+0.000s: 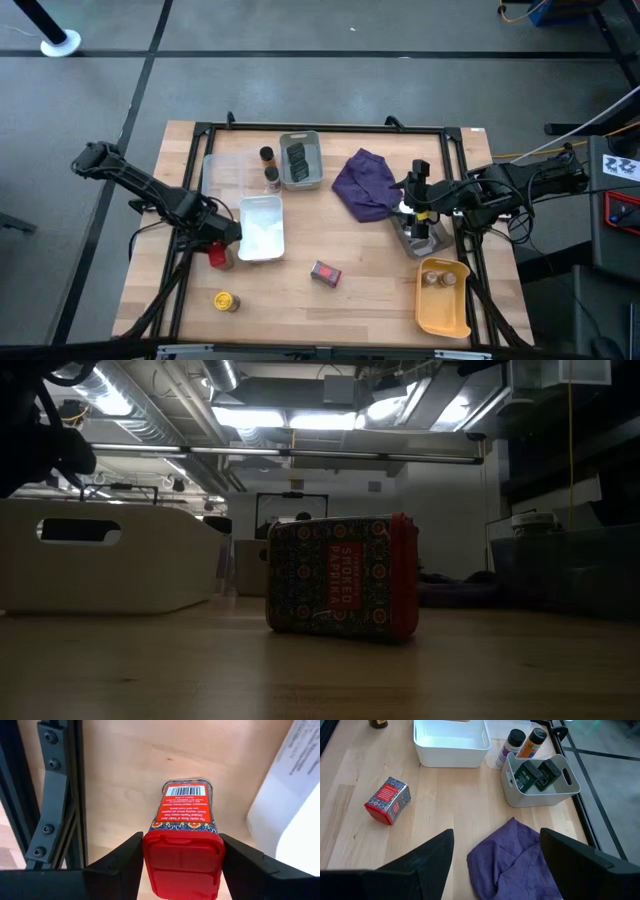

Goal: Sort spices by type
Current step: Put the red seasoning can into the most top left transparent bin

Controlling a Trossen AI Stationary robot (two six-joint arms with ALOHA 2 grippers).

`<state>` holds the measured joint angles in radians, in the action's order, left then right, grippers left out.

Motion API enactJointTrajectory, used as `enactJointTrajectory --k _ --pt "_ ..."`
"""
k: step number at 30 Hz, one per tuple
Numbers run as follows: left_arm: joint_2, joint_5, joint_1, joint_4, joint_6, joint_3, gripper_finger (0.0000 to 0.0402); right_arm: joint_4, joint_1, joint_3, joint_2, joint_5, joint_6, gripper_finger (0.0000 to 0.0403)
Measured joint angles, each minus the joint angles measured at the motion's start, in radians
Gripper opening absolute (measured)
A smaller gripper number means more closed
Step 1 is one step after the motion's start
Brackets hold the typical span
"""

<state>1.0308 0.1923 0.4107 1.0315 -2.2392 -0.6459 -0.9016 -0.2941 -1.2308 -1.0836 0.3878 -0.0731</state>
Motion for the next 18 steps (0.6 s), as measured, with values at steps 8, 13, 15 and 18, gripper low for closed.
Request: enactJointTrajectory --k 8,13,15,18 --pt "-0.047 -0.009 0.0 0.013 -0.005 -0.008 0.0206 0.0 0.0 0.0 0.0 0.0 0.0 0.0294" --pt "-0.083 -0.009 0.0 0.014 -0.043 -0.008 0.021 0.0 0.0 0.0 0.0 0.0 0.0 0.0294" --pt "-0.102 -0.009 0.0 0.012 -0.047 -0.008 0.0209 0.0 0.0 0.0 0.0 0.0 0.0 0.0294" --pt "-0.134 -0.014 0.0 0.011 -0.066 -0.008 0.0209 0.0 0.0 0.0 0.0 0.0 0.0 0.0294"
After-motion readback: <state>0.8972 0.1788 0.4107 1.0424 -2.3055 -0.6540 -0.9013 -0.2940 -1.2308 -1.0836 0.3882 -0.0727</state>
